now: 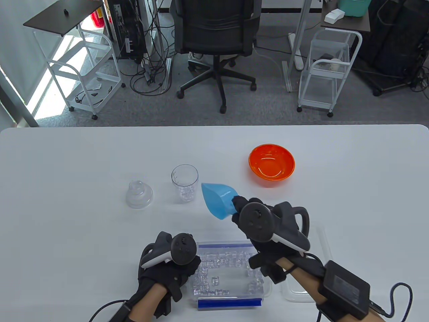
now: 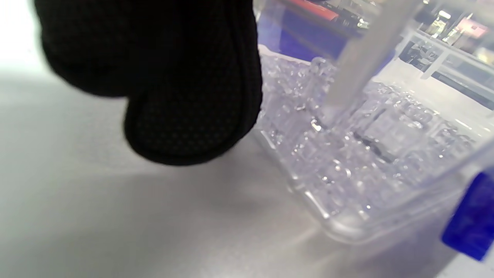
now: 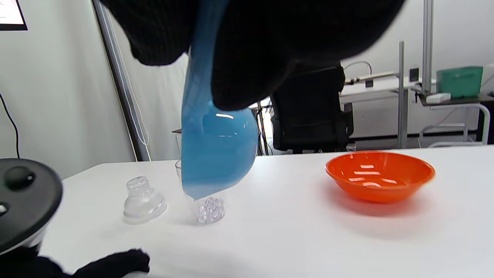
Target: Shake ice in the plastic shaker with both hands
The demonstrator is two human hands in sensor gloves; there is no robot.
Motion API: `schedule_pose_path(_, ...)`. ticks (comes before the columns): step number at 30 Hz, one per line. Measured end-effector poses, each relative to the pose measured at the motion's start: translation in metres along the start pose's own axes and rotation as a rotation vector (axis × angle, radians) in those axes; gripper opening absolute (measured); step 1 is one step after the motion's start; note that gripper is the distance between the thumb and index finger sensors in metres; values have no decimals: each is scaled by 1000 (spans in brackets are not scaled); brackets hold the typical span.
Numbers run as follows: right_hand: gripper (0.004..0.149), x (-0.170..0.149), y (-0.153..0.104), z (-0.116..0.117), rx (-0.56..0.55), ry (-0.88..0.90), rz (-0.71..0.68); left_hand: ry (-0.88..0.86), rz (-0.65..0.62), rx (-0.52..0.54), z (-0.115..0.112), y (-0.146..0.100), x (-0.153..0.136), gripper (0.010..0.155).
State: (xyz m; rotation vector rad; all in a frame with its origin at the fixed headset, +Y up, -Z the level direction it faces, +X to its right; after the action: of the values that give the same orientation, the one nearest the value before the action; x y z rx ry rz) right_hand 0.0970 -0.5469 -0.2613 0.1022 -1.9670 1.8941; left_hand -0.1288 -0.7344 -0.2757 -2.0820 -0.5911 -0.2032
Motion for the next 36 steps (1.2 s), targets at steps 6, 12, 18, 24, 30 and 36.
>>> schedule_pose_path(6, 47, -26, -36, 0, 208, 125, 44, 0, 6, -3, -1, 0, 1, 74)
schedule_pose_path(12, 47, -45, -45, 29, 456, 195, 154, 19, 15, -1, -2, 1, 3, 73)
schedule_pose_path(18, 46, -58, -37, 54, 500, 200, 203, 24, 20, -2, -2, 2, 4, 72)
schedule_pose_path(24, 47, -63, -34, 103, 508, 383, 119, 62, 32, 0, -2, 3, 8, 72)
schedule_pose_path(30, 47, -74, -31, 134, 528, 537, 142, 50, 25, -2, -3, 3, 6, 72)
schedule_pose_path(36, 48, -91, -39, 144, 493, 678, 163, 54, 30, -2, -2, 3, 6, 72)
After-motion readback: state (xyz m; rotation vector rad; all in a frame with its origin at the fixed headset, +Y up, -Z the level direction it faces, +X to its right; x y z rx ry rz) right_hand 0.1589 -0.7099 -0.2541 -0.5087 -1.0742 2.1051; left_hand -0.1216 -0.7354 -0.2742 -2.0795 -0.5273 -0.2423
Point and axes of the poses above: the tracker on the back of each hand, its own x axis roughly to the thumb side, its own y axis roughly from the wrist to the fingertips, z = x × y, the point moved 1 cm from there along y, roughly from the wrist to the fingertips, and after that the axes turned 2 degrees about -x, right-handed, at the moved point
